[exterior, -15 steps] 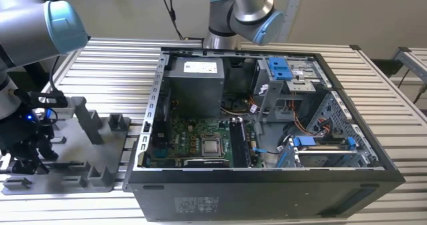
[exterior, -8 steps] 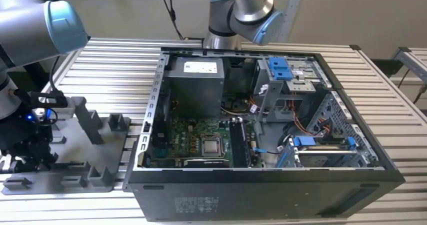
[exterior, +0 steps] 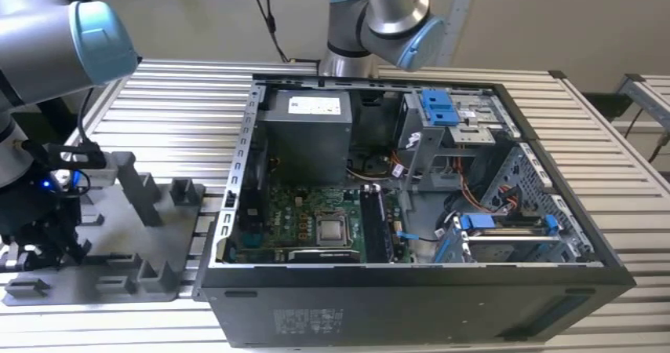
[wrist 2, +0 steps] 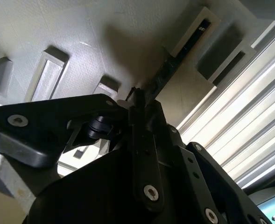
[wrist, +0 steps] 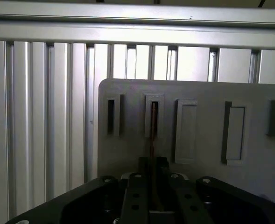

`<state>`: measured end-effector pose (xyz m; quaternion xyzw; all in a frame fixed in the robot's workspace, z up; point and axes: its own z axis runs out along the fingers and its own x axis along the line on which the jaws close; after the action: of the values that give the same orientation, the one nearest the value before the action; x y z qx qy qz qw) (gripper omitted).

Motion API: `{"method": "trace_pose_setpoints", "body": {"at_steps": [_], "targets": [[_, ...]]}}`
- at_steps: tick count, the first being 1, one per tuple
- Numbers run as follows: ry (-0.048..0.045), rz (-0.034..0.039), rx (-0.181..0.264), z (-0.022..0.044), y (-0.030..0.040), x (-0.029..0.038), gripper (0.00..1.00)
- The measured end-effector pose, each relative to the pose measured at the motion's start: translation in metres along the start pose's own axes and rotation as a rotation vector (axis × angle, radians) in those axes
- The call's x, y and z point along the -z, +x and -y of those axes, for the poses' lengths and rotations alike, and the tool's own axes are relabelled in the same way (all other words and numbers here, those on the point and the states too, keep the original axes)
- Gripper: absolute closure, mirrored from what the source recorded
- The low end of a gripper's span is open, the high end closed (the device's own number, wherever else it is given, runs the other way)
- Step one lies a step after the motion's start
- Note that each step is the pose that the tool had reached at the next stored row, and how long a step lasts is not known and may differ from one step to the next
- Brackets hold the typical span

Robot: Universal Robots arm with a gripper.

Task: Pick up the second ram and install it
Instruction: 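Pick up the second ram and move it above second insertion slot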

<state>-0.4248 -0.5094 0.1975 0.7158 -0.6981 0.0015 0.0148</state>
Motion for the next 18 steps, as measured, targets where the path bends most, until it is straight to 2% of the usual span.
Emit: {"method": "trace_pose_setpoints", "body": {"at_steps": [1,2,18], "targets": [[0.0000,0.0000,0.000,0.0000,0.0000,0.0000,0.75],[0.0001,0.0000,0.000,0.0000,0.0000,0.0000,0.82],[0.0000,0.0000,0.000,-0.0002,0.0000,0.0001,0.86]]}}
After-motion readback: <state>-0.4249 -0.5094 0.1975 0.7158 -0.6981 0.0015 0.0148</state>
